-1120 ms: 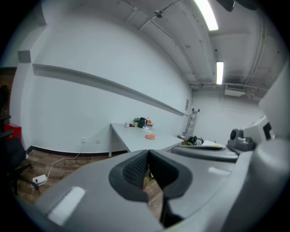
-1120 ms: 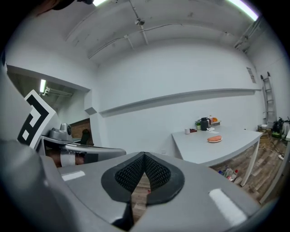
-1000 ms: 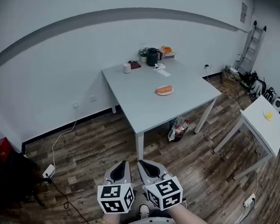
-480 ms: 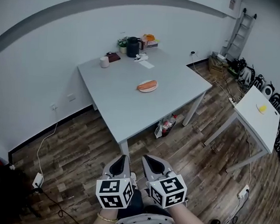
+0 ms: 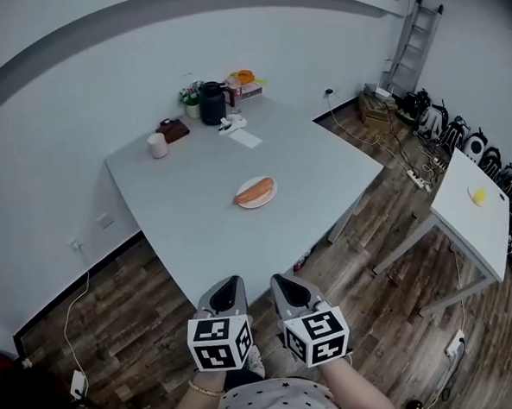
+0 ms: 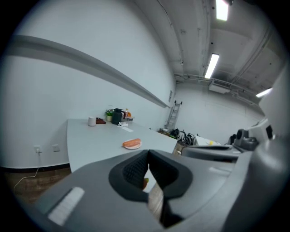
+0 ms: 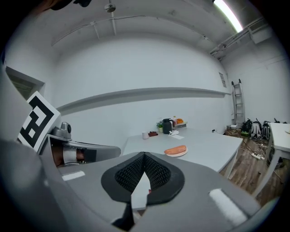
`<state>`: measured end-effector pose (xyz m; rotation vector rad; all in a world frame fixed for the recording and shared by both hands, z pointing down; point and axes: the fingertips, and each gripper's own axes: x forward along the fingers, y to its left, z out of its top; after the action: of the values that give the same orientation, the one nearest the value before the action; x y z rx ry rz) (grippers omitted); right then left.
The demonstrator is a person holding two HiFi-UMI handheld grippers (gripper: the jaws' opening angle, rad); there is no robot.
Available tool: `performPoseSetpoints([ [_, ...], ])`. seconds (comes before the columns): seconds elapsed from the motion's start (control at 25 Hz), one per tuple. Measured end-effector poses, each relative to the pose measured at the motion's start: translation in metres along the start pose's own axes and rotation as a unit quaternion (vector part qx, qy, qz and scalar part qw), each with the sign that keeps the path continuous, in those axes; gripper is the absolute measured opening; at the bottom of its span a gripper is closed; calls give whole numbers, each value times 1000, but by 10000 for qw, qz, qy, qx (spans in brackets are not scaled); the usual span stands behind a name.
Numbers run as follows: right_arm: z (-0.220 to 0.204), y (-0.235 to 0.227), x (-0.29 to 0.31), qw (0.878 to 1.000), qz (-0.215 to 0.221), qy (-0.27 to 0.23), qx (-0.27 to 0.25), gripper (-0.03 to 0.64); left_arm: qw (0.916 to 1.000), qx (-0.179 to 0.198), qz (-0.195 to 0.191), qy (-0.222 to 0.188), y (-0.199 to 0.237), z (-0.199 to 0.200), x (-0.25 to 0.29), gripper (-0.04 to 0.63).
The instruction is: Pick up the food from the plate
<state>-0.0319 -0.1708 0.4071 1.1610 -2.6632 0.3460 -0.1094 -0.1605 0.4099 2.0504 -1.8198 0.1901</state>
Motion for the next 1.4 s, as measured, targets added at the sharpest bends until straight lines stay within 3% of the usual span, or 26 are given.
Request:
performPoseSetpoints([
  [0.24, 18, -45, 69, 9994, -343, 12, 54, -2, 9995, 104, -279, 118, 25, 29, 88, 8],
  [0.52, 15, -89, 123, 9971, -633, 375, 167, -2, 9963, 303, -541, 587, 40, 29, 177, 8],
  [1.0, 10, -172, 219, 9946, -409, 898, 328, 0, 9846, 1019, -803, 1172, 62, 23, 321, 10],
  [1.04, 9, -180, 227, 9942, -379, 944, 352, 0, 9823, 1102, -876, 1232, 63, 22, 332, 29],
  [1.12, 7, -193, 242, 9934, -280, 1028, 428, 1, 9761, 1323, -1010, 1394, 65, 19, 355, 131],
  [1.2, 3, -201, 254, 9921, -130, 1124, 546, 94, 9672, 1597, -1084, 1654, 71, 10, 378, 189],
  [1.28, 1, -209, 265, 9910, -56, 1181, 633, 107, 9551, 1889, -1186, 1951, 76, 0, 398, 233],
  [1.4, -5, -219, 275, 9894, -38, 1276, 693, 107, 9326, 2279, -1459, 2387, 75, -15, 421, 249],
])
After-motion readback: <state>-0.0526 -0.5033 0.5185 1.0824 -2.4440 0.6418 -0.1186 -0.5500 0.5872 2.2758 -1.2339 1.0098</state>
